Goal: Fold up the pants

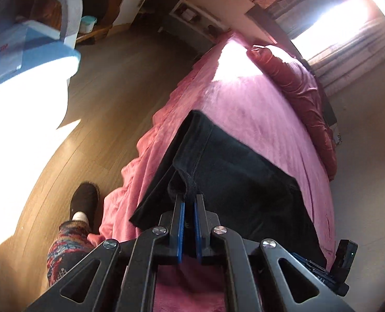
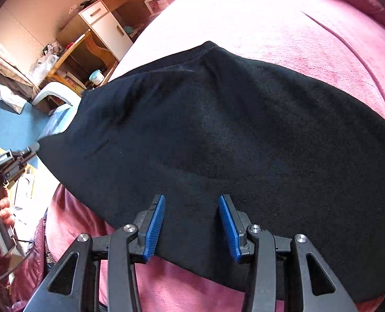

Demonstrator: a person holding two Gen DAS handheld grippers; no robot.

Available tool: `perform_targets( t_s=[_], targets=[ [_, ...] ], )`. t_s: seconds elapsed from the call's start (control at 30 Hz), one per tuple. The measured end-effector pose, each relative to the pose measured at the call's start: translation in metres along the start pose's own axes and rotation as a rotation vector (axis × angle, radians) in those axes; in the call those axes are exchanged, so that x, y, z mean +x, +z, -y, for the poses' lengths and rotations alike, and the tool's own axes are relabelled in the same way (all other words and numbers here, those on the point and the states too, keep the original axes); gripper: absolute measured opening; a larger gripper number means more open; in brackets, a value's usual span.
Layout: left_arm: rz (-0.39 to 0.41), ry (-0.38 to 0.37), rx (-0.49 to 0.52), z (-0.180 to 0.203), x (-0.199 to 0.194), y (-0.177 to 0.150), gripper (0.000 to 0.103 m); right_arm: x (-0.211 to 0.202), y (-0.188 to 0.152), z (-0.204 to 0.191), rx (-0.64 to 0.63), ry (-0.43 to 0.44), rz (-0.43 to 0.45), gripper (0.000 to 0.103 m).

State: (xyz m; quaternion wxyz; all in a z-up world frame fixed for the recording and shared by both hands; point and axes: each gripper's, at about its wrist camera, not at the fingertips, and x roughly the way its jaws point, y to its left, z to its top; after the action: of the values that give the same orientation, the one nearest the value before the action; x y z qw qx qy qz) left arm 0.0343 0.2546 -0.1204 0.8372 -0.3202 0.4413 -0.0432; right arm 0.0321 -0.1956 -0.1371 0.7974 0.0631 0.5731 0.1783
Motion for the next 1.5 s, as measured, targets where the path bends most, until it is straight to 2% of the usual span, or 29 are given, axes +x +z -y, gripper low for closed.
perform_targets(
  t_s=[0.03, 0.1, 0.2, 0.3, 0.37, 0.43, 0.5, 0.6, 0.63, 0.67, 0.77, 0.87, 0.97, 1.03, 1.1, 1.17, 1.23, 1.33, 1.43, 1.5],
  targets=[
    [0.019, 0.021, 0.043, 0.007, -0.004, 0.003, 0.006, 0.002, -0.001, 0.000, 0.001, 0.004, -0.008, 0.044],
    [-0.005, 0.071, 0.081, 0.007, 0.005, 0.007, 0.006, 0.008, -0.003, -0.001, -0.004, -0.008, -0.016, 0.044],
    [-0.099, 0.167, 0.069, -0.017, 0.035, -0.001, 0.006, 0.014, -0.006, -0.004, -0.016, -0.015, -0.013, 0.045],
    [-0.173, 0.214, 0.037, -0.039, 0.056, -0.015, 0.007, 0.019, -0.010, -0.004, -0.022, -0.019, -0.012, 0.046],
    [-0.171, 0.222, 0.036, -0.040, 0.059, -0.019, 0.008, 0.020, -0.010, -0.005, -0.029, -0.019, -0.015, 0.049],
    [-0.166, 0.251, 0.046, -0.036, 0.057, -0.016, 0.015, 0.021, -0.006, -0.007, -0.030, -0.019, -0.026, 0.050],
    [-0.160, 0.263, 0.027, -0.036, 0.050, -0.011, 0.026, 0.018, 0.001, -0.009, -0.026, -0.011, -0.034, 0.050],
    [-0.083, 0.359, 0.040, -0.030, 0.026, -0.001, 0.030, 0.016, 0.022, -0.027, -0.067, 0.010, -0.014, 0.050],
    [-0.050, 0.359, 0.042, -0.027, 0.016, 0.002, 0.030, 0.016, 0.029, -0.034, -0.091, 0.024, -0.012, 0.050],
    [-0.018, 0.324, 0.038, -0.024, 0.007, 0.003, 0.029, 0.019, 0.037, -0.043, -0.119, 0.042, -0.012, 0.050],
    [0.024, 0.173, 0.060, -0.008, -0.009, 0.004, 0.029, 0.035, 0.062, -0.074, -0.205, 0.084, -0.025, 0.049],
    [-0.014, 0.103, 0.117, 0.010, 0.000, -0.002, 0.029, 0.061, 0.088, -0.102, -0.261, 0.104, -0.054, 0.044],
    [-0.077, 0.084, 0.173, 0.024, 0.020, -0.015, 0.029, 0.086, 0.108, -0.123, -0.275, 0.096, -0.075, 0.043],
    [-0.104, 0.099, 0.220, 0.032, 0.033, -0.022, 0.029, 0.103, 0.118, -0.127, -0.260, 0.058, -0.081, 0.043],
    [-0.120, 0.129, 0.255, 0.037, 0.043, -0.027, 0.029, 0.123, 0.126, -0.130, -0.247, -0.013, -0.091, 0.037],
    [-0.146, 0.173, 0.275, 0.037, 0.056, -0.030, 0.029, 0.137, 0.135, -0.127, -0.240, -0.071, -0.086, 0.020],
    [-0.173, 0.217, 0.262, 0.031, 0.069, -0.031, 0.029, 0.144, 0.144, -0.122, -0.210, -0.074, -0.079, 0.015],
    [-0.166, 0.228, 0.219, 0.027, 0.075, -0.027, 0.030, 0.147, 0.148, -0.119, -0.174, -0.050, -0.089, 0.014],
    [-0.126, 0.286, 0.246, 0.038, 0.067, -0.027, 0.030, 0.136, 0.139, -0.113, -0.206, -0.026, -0.063, 0.014],
    [-0.084, 0.288, 0.271, 0.050, 0.054, -0.027, 0.035, 0.125, 0.132, -0.110, -0.201, -0.012, -0.046, 0.020]
  ],
)
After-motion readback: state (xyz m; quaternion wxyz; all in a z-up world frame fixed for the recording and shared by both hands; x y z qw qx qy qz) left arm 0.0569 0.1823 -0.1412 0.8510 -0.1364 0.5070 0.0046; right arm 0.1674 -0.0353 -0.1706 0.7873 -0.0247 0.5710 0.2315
